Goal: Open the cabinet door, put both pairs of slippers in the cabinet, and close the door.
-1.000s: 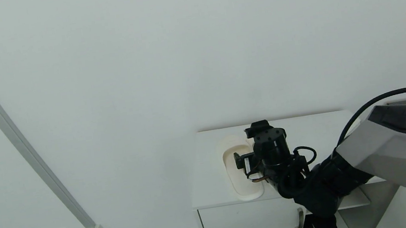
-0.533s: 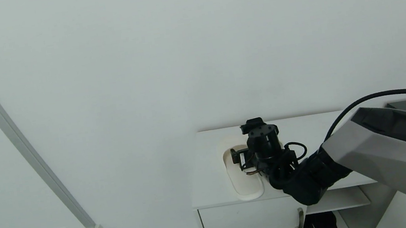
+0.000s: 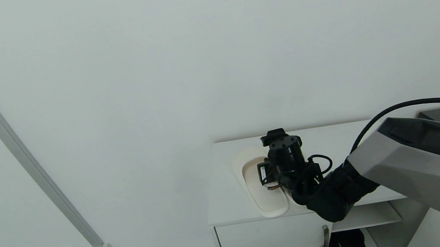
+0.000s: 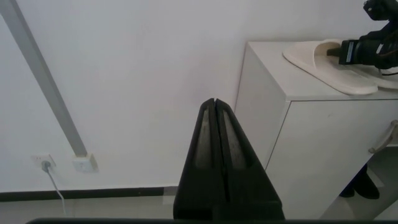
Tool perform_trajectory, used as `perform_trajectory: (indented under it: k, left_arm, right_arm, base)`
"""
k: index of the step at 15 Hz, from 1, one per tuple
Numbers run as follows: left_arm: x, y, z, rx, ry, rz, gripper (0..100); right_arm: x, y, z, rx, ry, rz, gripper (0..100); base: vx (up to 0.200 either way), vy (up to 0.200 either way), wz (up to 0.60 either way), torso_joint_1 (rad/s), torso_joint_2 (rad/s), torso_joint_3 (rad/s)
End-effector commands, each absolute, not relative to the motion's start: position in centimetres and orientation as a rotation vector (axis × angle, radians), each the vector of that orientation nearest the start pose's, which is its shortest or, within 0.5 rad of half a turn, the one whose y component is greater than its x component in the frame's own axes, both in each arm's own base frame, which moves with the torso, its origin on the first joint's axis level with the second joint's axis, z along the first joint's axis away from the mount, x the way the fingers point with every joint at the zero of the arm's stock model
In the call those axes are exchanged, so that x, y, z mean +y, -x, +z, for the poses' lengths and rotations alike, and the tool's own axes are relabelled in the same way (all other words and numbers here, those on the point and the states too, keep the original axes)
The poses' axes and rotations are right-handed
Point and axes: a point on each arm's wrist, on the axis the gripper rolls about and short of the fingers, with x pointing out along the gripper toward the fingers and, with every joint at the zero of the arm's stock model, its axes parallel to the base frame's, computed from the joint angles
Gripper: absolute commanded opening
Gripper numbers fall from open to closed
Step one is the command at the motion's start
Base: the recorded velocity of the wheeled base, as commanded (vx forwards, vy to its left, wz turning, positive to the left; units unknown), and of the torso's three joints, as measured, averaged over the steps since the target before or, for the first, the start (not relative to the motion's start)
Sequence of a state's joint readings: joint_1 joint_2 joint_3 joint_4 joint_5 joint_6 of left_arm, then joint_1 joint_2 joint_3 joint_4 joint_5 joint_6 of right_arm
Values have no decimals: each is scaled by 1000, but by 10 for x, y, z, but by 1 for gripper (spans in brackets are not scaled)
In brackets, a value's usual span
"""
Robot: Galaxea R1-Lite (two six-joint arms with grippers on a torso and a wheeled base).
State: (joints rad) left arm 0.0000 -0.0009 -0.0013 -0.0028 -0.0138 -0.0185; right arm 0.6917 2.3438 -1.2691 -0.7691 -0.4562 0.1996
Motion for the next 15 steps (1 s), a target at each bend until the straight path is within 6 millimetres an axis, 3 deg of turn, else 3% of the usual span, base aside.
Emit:
perform_trajectory:
  k: [1, 3, 6, 9, 10, 13, 15]
  left_arm:
    - [0, 23, 76, -4, 18, -14, 0]
    - [0, 23, 76, -4, 18, -14, 0]
    - [0, 23, 76, -4, 18, -14, 0]
    - [0, 23, 76, -4, 17, -14, 0]
    - [0, 23, 76, -4, 17, -14, 0]
    - [0, 23, 76, -3, 15, -14, 0]
    - [0, 23, 76, -3, 15, -14, 0]
  right_arm:
    - [282, -356, 70, 273, -35, 207, 0]
    - [280, -353, 79, 261, -43, 208, 0]
    - [262, -331, 122, 210, -60, 225, 0]
    - [238, -293, 149, 201, -56, 293, 0]
    - [225, -268, 157, 211, -50, 323, 0]
    - [200, -214, 163, 238, -6, 430, 0]
    - [192, -188, 165, 236, 16, 481, 0]
  base:
    - [0, 0, 0, 0, 0, 0]
    - [0, 0, 0, 0, 0, 0]
    - [0, 0, 0, 0, 0, 0]
    - [0, 0, 0, 0, 0, 0]
    - [0, 0, 0, 0, 0, 0]
    - [0, 0, 0, 0, 0, 0]
    - [0, 0, 0, 0, 0, 0]
